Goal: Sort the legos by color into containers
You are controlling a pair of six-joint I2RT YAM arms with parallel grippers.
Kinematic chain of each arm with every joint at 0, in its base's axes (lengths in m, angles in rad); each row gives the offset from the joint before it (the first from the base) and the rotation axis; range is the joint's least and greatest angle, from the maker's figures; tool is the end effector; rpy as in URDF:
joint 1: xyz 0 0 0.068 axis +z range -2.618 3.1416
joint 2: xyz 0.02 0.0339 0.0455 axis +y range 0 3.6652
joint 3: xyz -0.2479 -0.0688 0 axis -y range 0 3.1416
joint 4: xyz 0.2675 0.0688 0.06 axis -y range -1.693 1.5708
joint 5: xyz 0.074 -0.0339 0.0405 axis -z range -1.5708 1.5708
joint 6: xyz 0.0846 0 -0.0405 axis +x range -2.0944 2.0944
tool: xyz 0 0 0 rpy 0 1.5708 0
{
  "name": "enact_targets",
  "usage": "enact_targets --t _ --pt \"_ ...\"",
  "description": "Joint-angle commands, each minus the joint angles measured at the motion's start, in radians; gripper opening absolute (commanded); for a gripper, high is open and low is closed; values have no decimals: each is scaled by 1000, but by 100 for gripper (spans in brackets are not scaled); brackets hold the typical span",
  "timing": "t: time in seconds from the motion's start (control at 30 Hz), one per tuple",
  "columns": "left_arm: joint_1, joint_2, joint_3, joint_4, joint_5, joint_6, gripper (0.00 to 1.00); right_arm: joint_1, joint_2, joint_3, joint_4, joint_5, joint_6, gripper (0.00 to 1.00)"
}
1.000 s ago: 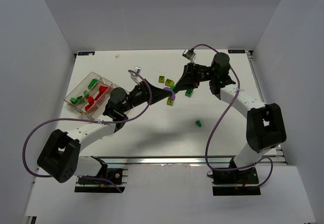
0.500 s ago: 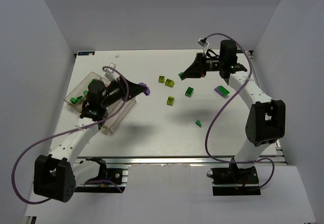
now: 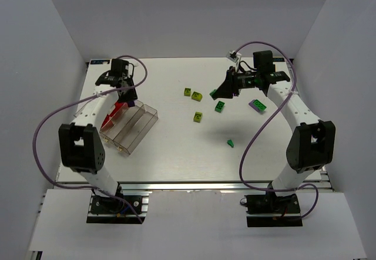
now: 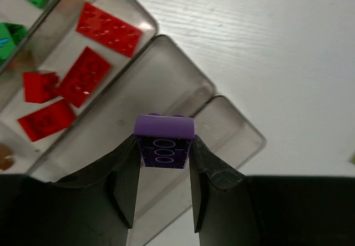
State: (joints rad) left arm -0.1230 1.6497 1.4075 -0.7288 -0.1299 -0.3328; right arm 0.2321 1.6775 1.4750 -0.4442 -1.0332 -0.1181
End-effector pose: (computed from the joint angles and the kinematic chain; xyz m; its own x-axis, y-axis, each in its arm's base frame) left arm 0.4010 -0.0385 0.2244 -0.7903 -0.2287 -0.5684 -0.2212 0.9717 -0.0834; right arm 0.3863 0.1660 0.2943 -0.4898 -0.1778 -0.8535 -0.8485 0.3220 0.4199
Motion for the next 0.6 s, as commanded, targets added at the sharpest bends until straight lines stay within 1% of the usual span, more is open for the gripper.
enact_targets --t 0.0,0.1,0.2,0.23,0.27,0.33,0.37,0.43,0.47,0.5,0.57 --pt "0 64 108 -155 -181 152 0 1 -52 -4 -39 22 -78 0" --pt "0 125 149 -167 -191 195 0 1 -52 -7 -50 28 -100 0" --pt "0 165 160 -185 -189 218 0 1 -44 -1 -62 35 -120 0" --pt "0 167 153 -172 -191 222 3 1 -39 1 -67 36 -124 0" --pt "0 167 148 -167 -195 225 11 1 -38 5 -68 39 -130 0" --pt "0 170 142 -162 -195 224 17 4 -24 14 -79 41 -140 0" --pt "0 171 142 -162 -195 221 27 4 -19 21 -91 42 -144 0" --pt "-1 174 142 -164 -183 216 33 13 -7 34 -105 48 -166 0" --pt "-1 174 140 -164 -182 212 45 18 -2 41 -119 58 -173 0" --pt "-1 171 137 -164 -180 210 51 22 4 47 -120 61 -190 0" --pt "-1 167 133 -164 -174 204 58 35 10 54 -132 68 -206 0"
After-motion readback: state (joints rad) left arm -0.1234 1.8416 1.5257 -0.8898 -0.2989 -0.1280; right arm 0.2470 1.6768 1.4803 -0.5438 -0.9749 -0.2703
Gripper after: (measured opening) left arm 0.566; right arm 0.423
